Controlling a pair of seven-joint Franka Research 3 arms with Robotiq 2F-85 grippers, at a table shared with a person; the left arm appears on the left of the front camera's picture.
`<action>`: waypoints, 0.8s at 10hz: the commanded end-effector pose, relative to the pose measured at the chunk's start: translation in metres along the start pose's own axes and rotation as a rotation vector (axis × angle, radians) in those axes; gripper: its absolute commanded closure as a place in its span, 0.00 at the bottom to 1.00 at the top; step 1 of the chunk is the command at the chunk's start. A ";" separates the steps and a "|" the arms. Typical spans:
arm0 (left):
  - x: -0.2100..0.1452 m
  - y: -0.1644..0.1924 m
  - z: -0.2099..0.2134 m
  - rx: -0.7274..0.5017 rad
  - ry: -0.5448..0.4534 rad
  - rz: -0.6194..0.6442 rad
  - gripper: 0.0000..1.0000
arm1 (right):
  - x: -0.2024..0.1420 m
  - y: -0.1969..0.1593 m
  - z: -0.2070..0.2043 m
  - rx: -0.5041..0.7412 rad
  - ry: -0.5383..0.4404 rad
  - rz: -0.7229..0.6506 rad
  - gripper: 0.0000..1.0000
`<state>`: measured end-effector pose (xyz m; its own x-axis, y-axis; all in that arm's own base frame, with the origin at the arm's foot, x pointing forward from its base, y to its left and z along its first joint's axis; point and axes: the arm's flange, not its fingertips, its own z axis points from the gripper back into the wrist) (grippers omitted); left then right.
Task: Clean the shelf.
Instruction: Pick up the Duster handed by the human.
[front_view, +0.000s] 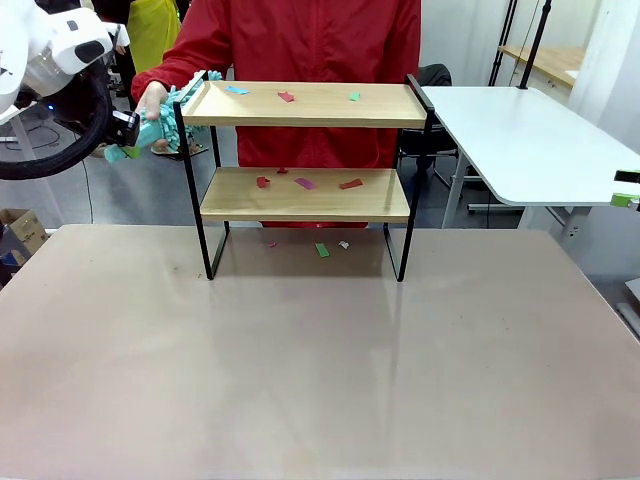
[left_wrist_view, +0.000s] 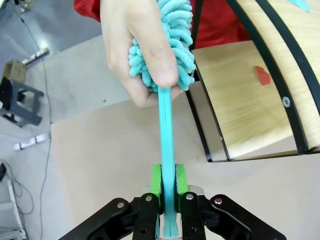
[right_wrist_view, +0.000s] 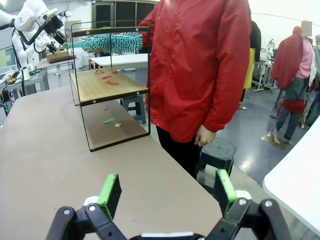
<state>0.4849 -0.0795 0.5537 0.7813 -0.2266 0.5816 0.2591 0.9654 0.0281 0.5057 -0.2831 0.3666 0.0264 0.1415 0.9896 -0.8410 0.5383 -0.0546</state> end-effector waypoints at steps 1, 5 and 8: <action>0.005 -0.001 0.000 0.061 0.015 0.057 1.00 | 0.008 0.002 -0.002 -0.012 0.015 -0.011 0.00; 0.000 0.002 -0.001 0.017 0.005 0.020 1.00 | 0.008 0.002 -0.002 -0.012 0.015 -0.011 0.00; 0.000 0.002 -0.001 0.017 0.005 0.020 1.00 | 0.008 0.002 -0.002 -0.012 0.015 -0.011 0.00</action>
<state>0.4853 -0.0825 0.5512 0.7954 -0.1983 0.5727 0.2206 0.9749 0.0313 0.5057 -0.2830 0.3667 0.0263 0.1415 0.9896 -0.8410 0.5383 -0.0546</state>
